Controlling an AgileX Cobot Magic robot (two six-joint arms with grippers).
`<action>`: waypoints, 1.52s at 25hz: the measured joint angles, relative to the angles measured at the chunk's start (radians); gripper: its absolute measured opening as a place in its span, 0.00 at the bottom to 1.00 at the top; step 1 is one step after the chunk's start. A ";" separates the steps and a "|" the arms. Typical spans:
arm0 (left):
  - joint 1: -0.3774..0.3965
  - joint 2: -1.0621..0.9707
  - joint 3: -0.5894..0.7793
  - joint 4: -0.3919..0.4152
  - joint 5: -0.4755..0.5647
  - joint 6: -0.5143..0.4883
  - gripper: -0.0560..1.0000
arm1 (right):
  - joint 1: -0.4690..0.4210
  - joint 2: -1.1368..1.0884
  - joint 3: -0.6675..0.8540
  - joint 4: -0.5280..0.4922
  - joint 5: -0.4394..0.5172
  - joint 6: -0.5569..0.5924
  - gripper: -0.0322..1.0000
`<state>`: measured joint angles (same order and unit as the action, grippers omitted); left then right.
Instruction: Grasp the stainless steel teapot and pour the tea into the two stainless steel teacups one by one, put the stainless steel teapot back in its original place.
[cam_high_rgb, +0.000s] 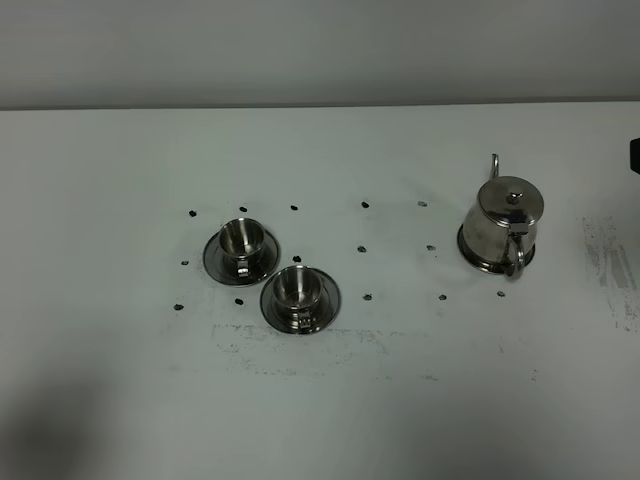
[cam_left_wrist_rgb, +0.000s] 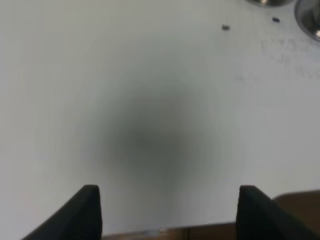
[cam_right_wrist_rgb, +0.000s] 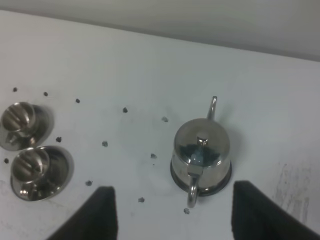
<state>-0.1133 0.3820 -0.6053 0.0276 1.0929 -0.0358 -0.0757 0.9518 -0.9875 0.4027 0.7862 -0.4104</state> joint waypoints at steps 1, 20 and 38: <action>0.000 -0.023 0.017 -0.007 0.004 0.000 0.59 | 0.000 0.000 0.000 0.000 0.000 0.000 0.53; 0.000 -0.213 0.149 -0.028 -0.031 0.000 0.59 | 0.000 0.098 0.000 0.018 0.025 -0.001 0.53; 0.099 -0.388 0.149 -0.028 -0.030 0.001 0.59 | 0.245 0.210 0.001 -0.403 0.089 0.379 0.53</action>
<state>-0.0147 -0.0058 -0.4565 0.0000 1.0625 -0.0349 0.1697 1.1618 -0.9867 0.0000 0.8755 -0.0313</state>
